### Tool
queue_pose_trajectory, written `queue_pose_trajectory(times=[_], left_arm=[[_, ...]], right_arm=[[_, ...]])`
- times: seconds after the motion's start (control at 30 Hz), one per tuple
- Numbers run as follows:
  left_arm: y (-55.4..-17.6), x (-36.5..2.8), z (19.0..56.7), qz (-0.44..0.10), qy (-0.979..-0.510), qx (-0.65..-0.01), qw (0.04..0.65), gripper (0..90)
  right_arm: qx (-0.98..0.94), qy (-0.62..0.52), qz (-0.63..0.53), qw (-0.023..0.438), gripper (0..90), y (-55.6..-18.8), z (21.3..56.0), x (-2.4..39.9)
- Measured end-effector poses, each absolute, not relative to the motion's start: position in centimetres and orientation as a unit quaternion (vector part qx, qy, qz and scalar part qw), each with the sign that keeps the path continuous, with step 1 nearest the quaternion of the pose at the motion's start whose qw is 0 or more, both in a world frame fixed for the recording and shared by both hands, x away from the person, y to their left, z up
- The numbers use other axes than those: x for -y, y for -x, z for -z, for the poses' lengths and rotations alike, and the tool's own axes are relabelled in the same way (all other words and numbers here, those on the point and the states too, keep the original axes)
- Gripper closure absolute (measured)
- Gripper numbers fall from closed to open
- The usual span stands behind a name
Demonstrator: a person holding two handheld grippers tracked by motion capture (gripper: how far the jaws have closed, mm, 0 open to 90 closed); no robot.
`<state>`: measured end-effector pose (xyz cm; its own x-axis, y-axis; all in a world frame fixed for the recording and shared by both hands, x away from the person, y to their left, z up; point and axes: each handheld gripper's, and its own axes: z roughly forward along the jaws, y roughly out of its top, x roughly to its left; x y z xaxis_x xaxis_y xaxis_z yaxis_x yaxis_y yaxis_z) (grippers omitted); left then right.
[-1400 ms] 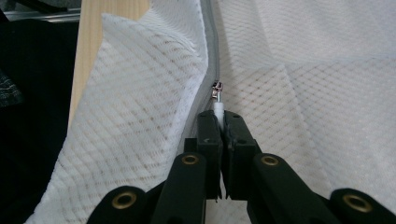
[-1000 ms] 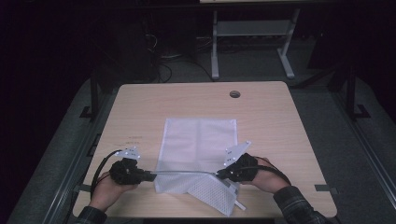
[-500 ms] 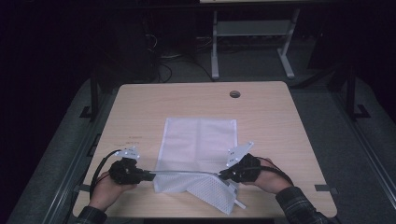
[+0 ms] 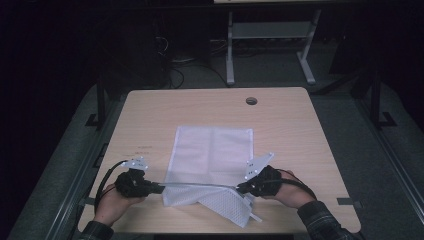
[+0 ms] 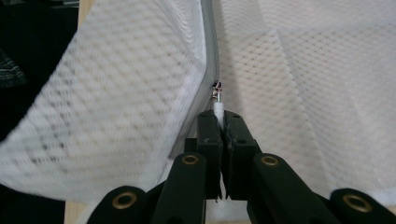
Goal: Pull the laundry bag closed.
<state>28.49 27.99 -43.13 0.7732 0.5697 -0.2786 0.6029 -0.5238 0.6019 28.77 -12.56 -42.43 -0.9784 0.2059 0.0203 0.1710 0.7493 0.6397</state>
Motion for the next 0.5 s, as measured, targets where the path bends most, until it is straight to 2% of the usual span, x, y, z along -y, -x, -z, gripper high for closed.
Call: queue_pose_trajectory(times=[0.5], left_arm=[[-28.5,-28.4,43.2,0.027,-0.871,-0.340,0.354,84.4]], right_arm=[[-0.935,-0.120,-0.332,0.039,86.2,-28.8,42.5,14.6]])
